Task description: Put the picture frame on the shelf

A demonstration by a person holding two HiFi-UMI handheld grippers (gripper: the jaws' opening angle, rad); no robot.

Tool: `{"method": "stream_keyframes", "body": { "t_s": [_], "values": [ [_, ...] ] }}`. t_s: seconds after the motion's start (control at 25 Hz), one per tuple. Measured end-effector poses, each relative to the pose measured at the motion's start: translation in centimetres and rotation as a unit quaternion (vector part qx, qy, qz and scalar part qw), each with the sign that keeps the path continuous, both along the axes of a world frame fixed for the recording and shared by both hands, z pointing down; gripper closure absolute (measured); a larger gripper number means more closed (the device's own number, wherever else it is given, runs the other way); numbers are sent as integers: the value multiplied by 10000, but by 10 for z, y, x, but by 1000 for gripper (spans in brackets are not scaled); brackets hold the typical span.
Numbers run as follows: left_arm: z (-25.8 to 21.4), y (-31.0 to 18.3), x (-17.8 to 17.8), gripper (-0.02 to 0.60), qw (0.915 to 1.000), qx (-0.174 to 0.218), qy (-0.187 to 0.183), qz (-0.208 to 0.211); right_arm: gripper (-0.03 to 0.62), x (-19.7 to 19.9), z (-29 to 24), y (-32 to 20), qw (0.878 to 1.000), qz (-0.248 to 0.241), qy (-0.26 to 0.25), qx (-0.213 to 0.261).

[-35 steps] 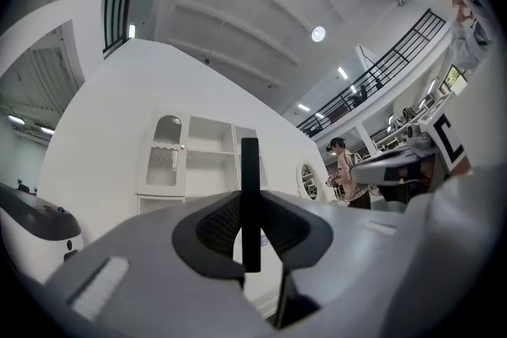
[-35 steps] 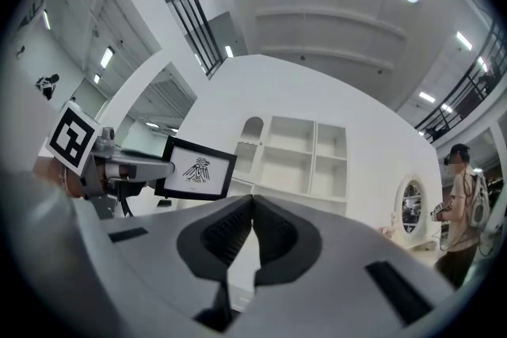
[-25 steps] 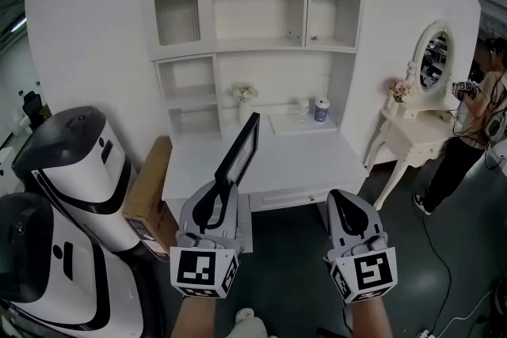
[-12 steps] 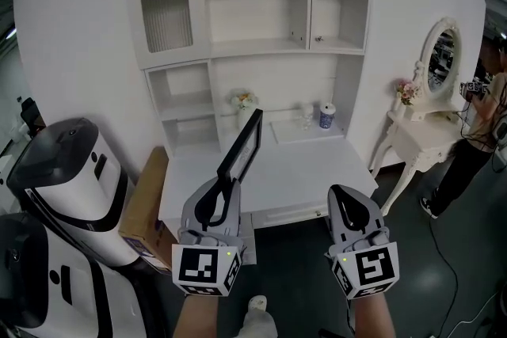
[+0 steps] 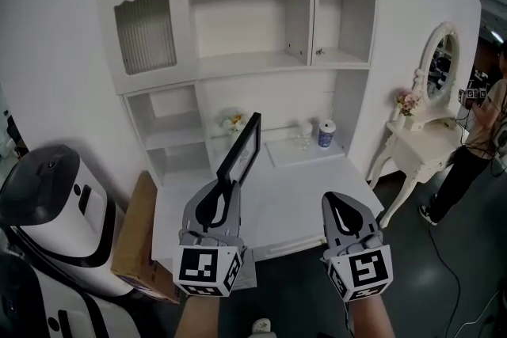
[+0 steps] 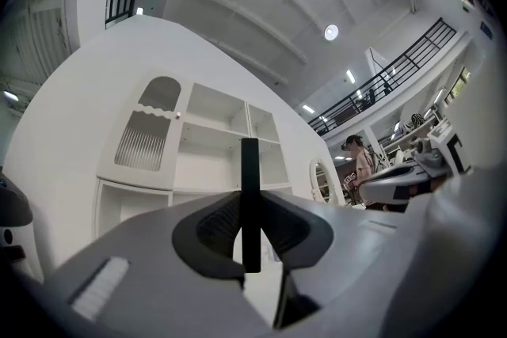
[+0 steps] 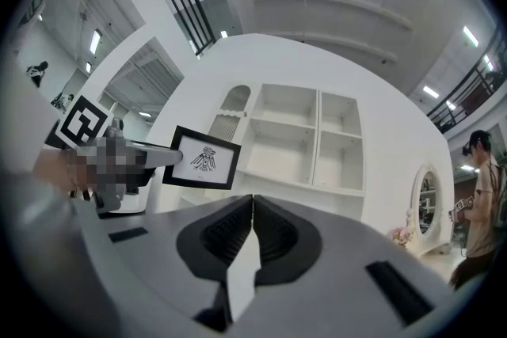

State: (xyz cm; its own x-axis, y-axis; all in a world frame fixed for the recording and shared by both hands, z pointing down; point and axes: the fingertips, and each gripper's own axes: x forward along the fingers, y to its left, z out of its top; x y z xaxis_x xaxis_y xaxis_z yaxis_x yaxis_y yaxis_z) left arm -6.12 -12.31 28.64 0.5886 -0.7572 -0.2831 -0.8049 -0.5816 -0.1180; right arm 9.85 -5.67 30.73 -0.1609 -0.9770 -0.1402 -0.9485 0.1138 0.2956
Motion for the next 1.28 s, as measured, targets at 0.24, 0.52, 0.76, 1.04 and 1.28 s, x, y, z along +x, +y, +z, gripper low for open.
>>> {"method": "stream_keyframes", "body": {
  "t_s": [0.24, 0.52, 0.76, 1.04, 1.28],
  "values": [
    [-7, -63, 6, 506, 9996, -125, 123, 228, 583, 4, -8, -60, 9998, 174, 10, 47],
    [-24, -119, 9, 506, 9995, -142, 227, 191, 583, 9, -24, -110, 9996, 223, 101, 151],
    [-40, -150, 15, 506, 9991, -143, 346, 174, 583, 16, -30, -136, 9995, 184, 155, 187],
    [-57, -185, 31, 506, 9979, -236, 569, 181, 583, 32, -31, -165, 9998, 57, 72, 191],
    [-78, -219, 49, 506, 9962, -351, 793, 124, 583, 53, -40, -193, 9997, -92, 82, 233]
  ]
}}
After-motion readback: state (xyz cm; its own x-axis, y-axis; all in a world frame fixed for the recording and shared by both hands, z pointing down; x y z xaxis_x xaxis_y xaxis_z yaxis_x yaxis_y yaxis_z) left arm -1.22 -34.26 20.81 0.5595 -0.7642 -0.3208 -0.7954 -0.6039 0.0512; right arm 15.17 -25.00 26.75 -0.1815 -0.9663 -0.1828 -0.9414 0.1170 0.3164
